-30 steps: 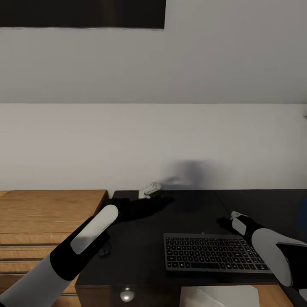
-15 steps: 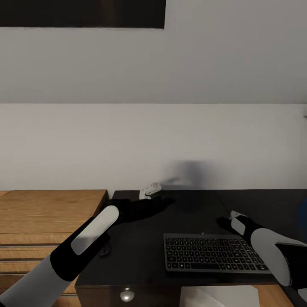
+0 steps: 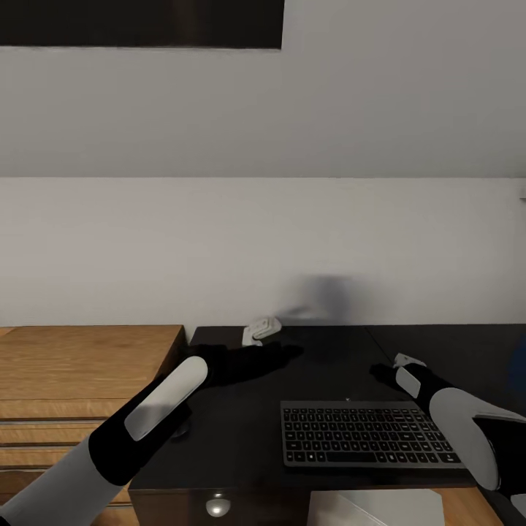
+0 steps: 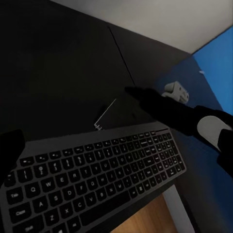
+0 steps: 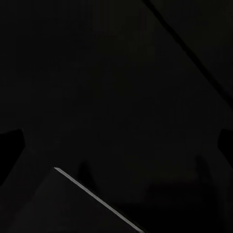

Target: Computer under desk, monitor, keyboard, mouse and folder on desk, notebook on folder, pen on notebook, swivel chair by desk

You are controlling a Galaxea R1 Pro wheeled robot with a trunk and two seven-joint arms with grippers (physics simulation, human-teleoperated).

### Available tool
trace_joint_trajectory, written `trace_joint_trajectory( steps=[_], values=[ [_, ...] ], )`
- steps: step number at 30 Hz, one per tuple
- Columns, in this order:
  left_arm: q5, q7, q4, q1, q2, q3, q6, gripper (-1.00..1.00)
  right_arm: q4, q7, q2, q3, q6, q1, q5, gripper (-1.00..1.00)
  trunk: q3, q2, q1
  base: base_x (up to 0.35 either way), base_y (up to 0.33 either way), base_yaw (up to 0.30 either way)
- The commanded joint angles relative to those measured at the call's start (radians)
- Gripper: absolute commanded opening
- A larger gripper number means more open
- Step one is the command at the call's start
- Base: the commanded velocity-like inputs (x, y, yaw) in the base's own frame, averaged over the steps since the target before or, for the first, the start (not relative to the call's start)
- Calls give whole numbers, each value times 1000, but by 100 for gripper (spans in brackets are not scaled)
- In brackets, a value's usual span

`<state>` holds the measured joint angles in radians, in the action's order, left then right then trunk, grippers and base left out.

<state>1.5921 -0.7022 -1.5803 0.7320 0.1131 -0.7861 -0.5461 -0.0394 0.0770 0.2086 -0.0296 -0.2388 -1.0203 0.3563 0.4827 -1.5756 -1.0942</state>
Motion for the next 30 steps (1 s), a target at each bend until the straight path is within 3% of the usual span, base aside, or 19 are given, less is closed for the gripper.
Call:
trace_joint_trajectory(
  steps=[1, 5, 15, 30],
  values=[
    [8, -8, -1, 1, 0, -2, 1, 100, -3, 5, 0, -2, -6, 0, 4, 100, 1, -1, 0, 0, 0, 0],
    [8, -8, -1, 1, 1, -2, 1, 100, -5, 16, 0, -1, -6, -1, 3, 100, 1, -1, 0, 0, 0, 0],
    [8, -10, -1, 1, 2, -2, 1, 100, -5, 134, -2, 0, -11, -1, 3, 100, 1, -1, 0, 0, 0, 0],
    [8, -8, -2, 1, 2, -2, 1, 100, -2, 157, -3, 0, -22, 0, 1, 100, 1, -1, 0, -43, 31, 0]
  ],
)
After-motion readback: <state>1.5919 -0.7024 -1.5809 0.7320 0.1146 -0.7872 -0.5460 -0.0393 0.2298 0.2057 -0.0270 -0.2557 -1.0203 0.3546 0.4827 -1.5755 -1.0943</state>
